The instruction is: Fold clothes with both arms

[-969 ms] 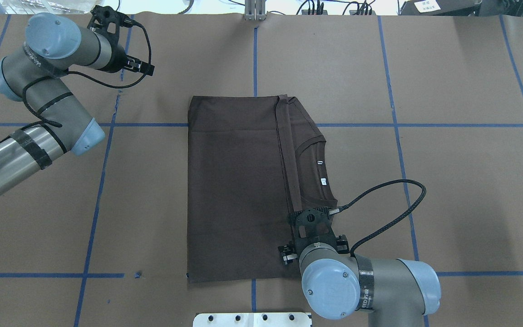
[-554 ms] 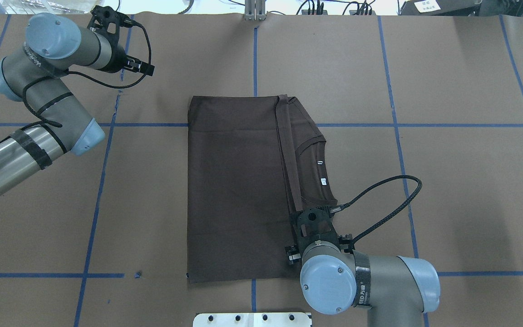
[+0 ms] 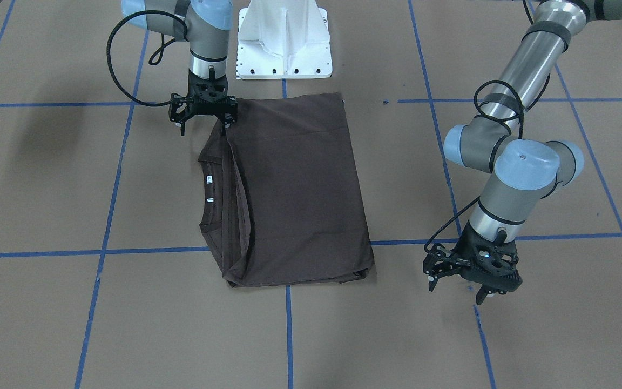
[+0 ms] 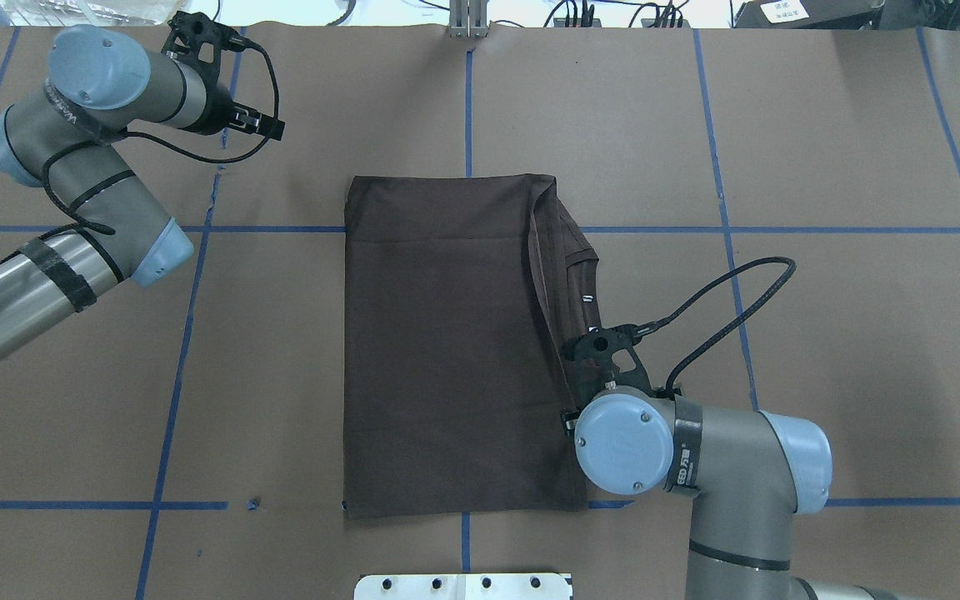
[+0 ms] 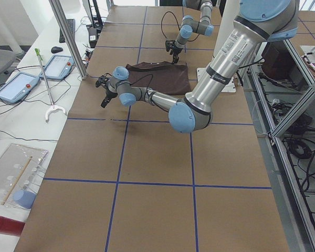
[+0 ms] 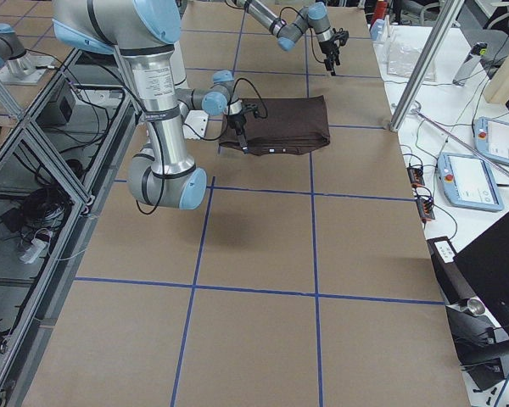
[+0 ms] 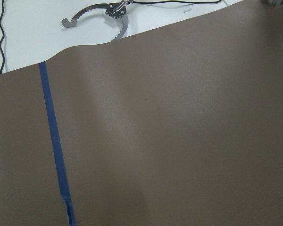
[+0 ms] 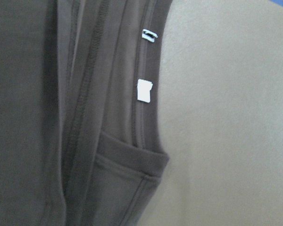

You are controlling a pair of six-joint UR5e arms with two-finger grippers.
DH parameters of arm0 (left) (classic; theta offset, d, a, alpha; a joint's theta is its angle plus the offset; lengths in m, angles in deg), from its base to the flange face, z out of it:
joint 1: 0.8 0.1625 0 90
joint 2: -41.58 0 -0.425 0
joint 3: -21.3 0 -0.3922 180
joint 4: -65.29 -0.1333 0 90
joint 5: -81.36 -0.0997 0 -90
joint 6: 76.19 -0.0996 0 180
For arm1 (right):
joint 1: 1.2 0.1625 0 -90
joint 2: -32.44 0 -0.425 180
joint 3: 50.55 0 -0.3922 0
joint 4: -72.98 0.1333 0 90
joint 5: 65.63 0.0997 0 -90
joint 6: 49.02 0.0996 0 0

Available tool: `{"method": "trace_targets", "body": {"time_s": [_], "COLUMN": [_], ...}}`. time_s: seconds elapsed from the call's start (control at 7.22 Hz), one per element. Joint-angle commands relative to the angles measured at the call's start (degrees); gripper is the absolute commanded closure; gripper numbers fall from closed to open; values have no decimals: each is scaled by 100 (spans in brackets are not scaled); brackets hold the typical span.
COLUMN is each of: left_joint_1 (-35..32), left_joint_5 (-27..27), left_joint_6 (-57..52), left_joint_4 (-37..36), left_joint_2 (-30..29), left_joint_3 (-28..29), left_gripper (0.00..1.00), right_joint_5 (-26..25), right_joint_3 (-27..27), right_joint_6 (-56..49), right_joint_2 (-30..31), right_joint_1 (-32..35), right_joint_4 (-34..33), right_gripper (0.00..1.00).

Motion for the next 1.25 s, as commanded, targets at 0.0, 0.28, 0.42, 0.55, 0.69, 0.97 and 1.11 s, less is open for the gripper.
{"method": "trace_targets", "body": {"time_s": [0.0,0.28,0.42,0.55,0.69,0.97,1.11], "left_joint_1": [21,266,476,644,1011,1845,2302], "left_joint_5": [9,18,18,18,0,-131,-480], "left_joint_6": [104,717,1243,1692,2210,3361,3862], "left_joint_4": [3,-93,-111,-120,-207,-217,-216], "left_joint_2": [-9,52,262,568,1015,2200,2685], "left_joint_3": [-70,-499,-954,-1524,-2243,-3789,-4380], "left_gripper": [0,0,0,0,0,0,0], "right_joint_5": [236,465,474,483,474,404,343], "right_joint_3": [65,163,171,276,416,619,620], "right_joint_6": [-100,539,987,1557,2006,2578,2826], "right_joint_2": [10,166,289,543,989,1213,1205], "right_joint_1": [446,527,527,518,518,518,510], "right_joint_4": [67,1492,2065,2698,3470,3697,3697], "right_gripper": [0,0,0,0,0,0,0]}}
